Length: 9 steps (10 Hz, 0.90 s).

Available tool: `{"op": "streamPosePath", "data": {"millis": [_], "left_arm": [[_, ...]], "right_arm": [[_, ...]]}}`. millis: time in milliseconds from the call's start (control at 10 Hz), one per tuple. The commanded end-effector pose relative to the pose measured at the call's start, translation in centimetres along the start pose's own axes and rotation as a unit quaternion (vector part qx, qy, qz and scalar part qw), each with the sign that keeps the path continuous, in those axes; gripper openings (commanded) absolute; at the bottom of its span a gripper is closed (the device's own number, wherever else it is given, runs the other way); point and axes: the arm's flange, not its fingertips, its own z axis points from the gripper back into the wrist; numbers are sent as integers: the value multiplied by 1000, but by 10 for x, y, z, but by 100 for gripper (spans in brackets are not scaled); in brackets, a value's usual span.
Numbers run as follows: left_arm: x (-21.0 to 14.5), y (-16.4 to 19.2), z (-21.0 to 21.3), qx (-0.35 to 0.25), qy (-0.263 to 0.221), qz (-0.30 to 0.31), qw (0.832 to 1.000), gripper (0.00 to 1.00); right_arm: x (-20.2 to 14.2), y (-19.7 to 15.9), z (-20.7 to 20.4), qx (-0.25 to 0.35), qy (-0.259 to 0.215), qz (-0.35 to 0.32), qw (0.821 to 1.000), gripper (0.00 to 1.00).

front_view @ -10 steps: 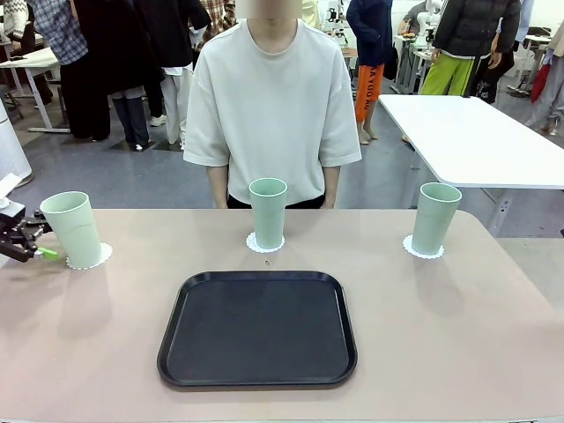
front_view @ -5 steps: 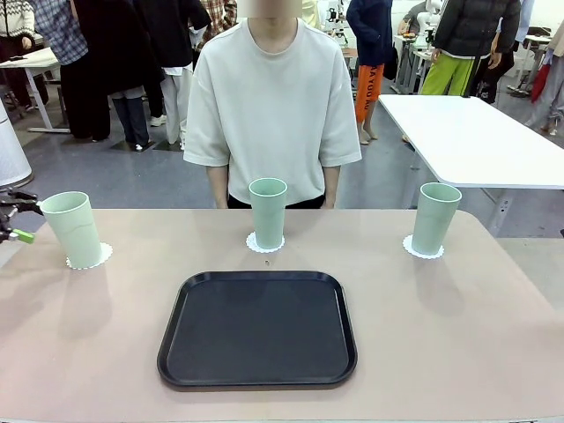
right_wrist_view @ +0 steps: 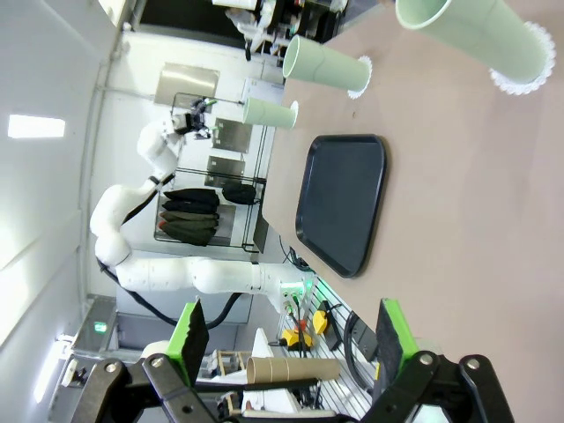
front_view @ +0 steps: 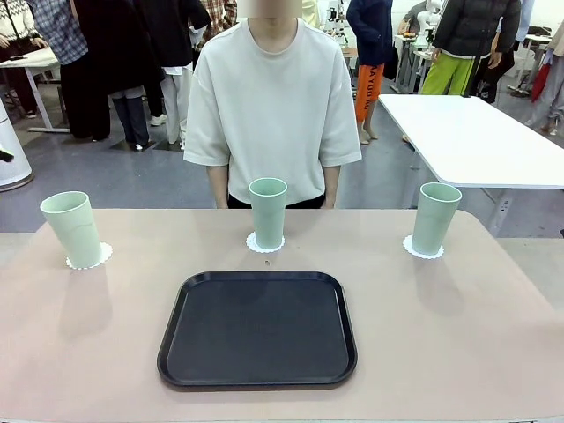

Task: Place coasters on the table and set cups on them.
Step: Take one Reusable plastic cup from the Flat Tray and place it on a coaster set by the human.

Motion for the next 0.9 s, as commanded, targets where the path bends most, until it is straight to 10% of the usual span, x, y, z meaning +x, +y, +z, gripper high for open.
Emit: {"op": "streamPosePath", "data": {"millis": [0, 300, 800], "left_arm": [[58, -38, -9, 13, 103, 33, 994, 100], [116, -55, -4, -28, 216, 39, 975, 100], [141, -81, -21, -126, 257, 132, 949, 100]], "right_arm": [[2, 2, 0, -1, -4, -4, 1000, 100], [2, 2, 0, -1, -4, -4, 1000, 100], [2, 2, 0, -1, -4, -4, 1000, 100]]}}
